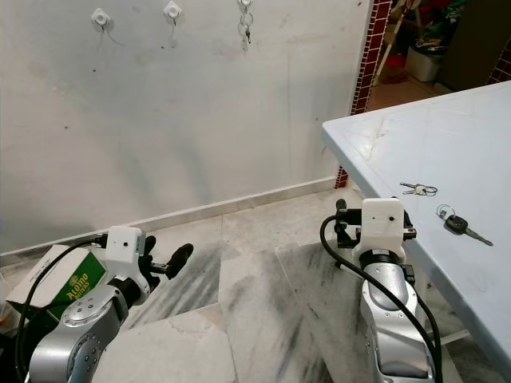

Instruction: Hang keys on a hook

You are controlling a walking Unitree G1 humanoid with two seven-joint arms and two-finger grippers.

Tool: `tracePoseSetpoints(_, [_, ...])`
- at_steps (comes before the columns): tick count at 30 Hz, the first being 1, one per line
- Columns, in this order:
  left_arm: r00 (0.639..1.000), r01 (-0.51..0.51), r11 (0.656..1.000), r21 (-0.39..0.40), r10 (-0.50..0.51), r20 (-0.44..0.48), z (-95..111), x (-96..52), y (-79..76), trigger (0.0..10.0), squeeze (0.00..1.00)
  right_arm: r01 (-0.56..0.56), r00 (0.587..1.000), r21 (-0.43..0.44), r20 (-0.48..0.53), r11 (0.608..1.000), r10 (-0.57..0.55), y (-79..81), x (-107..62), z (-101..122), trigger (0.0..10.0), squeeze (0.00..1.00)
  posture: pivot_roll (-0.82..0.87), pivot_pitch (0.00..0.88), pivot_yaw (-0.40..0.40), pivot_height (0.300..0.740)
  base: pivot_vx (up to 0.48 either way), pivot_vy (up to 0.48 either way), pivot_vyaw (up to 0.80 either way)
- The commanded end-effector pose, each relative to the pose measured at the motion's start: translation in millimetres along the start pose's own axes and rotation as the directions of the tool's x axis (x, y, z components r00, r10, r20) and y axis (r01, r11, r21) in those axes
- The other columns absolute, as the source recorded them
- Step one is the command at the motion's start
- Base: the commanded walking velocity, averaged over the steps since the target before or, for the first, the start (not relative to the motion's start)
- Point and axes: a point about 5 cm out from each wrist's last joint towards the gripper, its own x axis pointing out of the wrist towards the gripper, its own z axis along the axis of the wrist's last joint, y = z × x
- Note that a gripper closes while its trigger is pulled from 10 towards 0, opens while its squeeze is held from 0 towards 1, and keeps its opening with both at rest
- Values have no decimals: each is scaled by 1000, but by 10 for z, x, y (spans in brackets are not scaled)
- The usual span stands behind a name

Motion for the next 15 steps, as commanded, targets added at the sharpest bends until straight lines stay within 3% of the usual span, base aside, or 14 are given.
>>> tracePoseSetpoints(1, [1000, -9, 1000, 0, 9, -17, -44, -11, 22, 10000, 0, -5, 1000, 3, 0, 1000, 5, -3, 13, 24, 10000, 0, -81, 0, 88, 740, 0, 0, -800])
tracePoseSetpoints(8, [1000, -9, 1000, 6, 9, -15, -31, -2, 26, 10000, 0, -9, 1000, 9, 5, 1000, 9, 18, 6, 26, 10000, 0, -81, 0, 93, 740, 0, 0, -800])
tracePoseSetpoints(10, [1000, -7, 1000, 0, 7, -12, -19, 12, 21, 10000, 0, -4, 1000, 12, 0, 1000, 4, 33, 0, 19, 10000, 0, -81, 0, 97, 740, 0, 0, 0])
tracePoseSetpoints(15, [1000, 1, 1000, -5, -1, -14, -16, 23, 4, 10000, 0, 3, 1000, 26, -14, 1000, -3, 43, -1, 2, 10000, 0, -78, 0, 101, 740, 0, 0, -800])
